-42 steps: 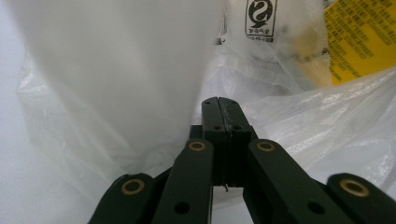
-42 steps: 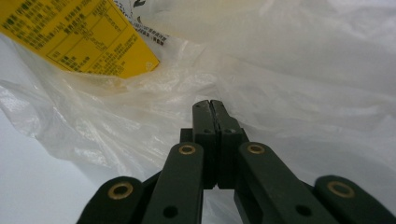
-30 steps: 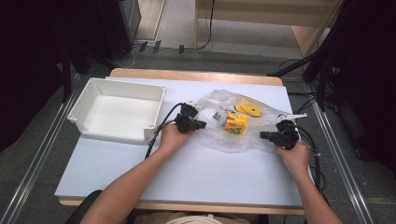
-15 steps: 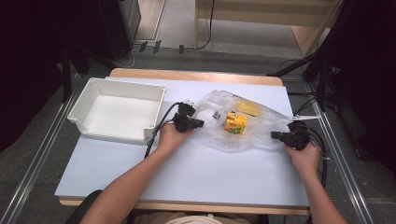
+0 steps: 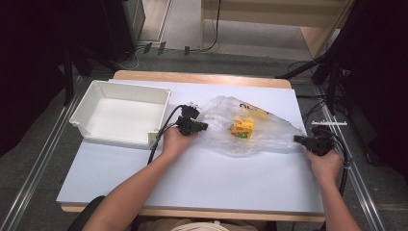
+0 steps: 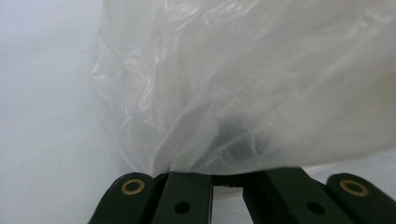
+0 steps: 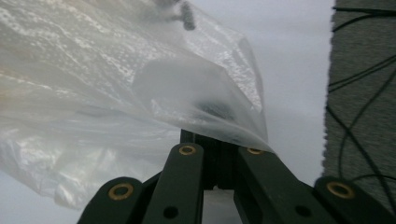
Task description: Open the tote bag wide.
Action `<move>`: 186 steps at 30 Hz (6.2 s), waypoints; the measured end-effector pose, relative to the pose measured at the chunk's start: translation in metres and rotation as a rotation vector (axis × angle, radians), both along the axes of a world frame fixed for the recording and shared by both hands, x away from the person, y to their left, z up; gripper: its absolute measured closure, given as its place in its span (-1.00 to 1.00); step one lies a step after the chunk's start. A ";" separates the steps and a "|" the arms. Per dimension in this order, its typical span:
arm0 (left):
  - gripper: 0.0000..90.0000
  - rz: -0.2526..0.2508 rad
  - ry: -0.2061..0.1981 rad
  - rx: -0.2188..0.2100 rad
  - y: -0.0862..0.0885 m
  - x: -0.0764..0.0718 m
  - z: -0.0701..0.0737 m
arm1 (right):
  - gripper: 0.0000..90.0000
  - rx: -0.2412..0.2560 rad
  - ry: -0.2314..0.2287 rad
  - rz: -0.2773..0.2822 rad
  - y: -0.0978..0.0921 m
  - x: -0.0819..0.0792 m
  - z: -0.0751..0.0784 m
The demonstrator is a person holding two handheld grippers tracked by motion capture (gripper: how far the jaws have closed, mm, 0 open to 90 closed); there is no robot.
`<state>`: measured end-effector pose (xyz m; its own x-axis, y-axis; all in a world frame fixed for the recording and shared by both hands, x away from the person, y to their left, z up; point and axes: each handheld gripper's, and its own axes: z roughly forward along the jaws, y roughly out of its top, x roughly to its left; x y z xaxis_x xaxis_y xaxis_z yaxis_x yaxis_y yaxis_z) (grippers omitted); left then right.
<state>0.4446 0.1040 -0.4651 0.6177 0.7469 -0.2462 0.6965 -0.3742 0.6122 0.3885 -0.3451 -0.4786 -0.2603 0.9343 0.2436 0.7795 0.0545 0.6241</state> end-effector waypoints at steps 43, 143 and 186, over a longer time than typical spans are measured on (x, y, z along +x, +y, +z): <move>1.00 -0.290 -0.160 -0.068 -0.058 -0.007 0.145 | 1.00 0.011 -0.066 0.335 0.094 -0.005 0.094; 1.00 0.170 -0.029 0.114 -0.015 0.081 0.006 | 1.00 -0.111 -0.001 -0.047 0.005 0.004 0.003; 1.00 -0.097 -0.044 -0.022 -0.046 0.003 0.063 | 1.00 0.001 -0.086 0.238 0.095 0.065 0.052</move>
